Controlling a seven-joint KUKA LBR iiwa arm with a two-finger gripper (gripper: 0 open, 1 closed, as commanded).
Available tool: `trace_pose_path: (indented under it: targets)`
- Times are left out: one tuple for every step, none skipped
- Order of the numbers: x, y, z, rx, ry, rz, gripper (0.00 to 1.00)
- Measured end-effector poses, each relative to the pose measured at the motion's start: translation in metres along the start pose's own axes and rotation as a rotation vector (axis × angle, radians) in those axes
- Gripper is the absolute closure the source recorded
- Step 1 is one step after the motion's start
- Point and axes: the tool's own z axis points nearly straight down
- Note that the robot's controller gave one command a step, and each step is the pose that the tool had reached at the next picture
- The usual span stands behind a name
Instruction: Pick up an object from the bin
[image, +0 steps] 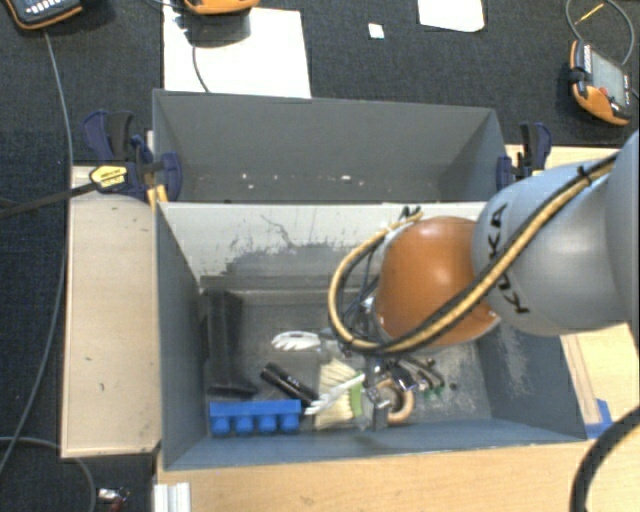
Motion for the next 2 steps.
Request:
trace_pose_path:
  targets:
    - [-0.01, -0.083, 0.051, 0.003, -0.004, -0.306, 0.0]
    - [-0.008, -0.026, 0.015, 0.001, -0.014, -0.061, 1.0]
